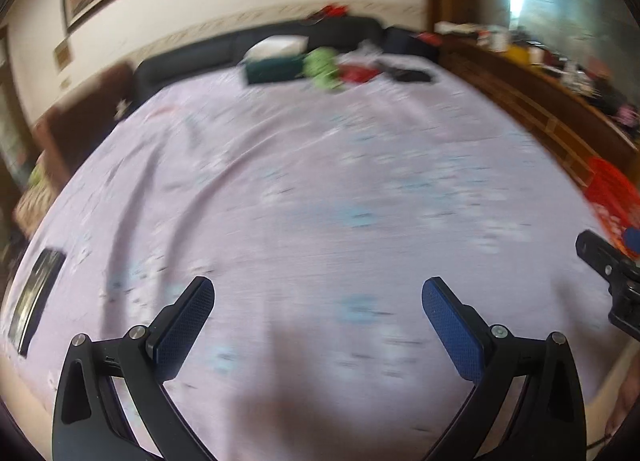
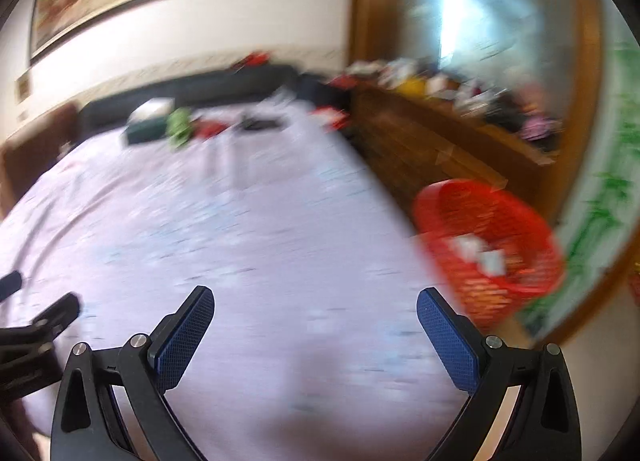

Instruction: Collect trash

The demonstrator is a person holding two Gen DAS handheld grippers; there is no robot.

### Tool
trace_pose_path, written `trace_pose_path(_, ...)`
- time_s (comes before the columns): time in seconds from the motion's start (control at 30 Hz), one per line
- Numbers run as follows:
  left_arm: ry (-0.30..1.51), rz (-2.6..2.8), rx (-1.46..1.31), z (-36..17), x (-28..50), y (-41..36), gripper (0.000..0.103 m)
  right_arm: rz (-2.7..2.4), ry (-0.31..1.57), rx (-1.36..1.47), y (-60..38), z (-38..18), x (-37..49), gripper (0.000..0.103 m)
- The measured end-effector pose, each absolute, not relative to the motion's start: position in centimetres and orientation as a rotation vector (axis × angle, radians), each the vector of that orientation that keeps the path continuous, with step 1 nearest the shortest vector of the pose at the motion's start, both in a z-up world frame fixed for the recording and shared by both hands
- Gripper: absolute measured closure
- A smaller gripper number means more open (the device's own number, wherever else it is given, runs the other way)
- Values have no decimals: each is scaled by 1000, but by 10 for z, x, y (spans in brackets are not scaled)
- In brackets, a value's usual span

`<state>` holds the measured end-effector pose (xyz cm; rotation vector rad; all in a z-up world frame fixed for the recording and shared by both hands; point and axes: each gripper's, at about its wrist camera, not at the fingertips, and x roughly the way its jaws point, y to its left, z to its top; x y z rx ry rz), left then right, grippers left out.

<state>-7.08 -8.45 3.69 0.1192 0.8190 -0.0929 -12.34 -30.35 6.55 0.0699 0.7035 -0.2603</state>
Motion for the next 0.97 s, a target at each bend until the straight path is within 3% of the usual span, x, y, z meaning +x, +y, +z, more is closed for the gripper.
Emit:
trace_pose_path(0.43, 1008, -1, -7, 5, -9, -4, 0, -113, 1029, 122, -235, 4, 11, 0)
trace_pose_path(0.97, 1007, -18, 22, 1, 3, 4, 0, -168, 986, 100, -226, 2, 18, 0)
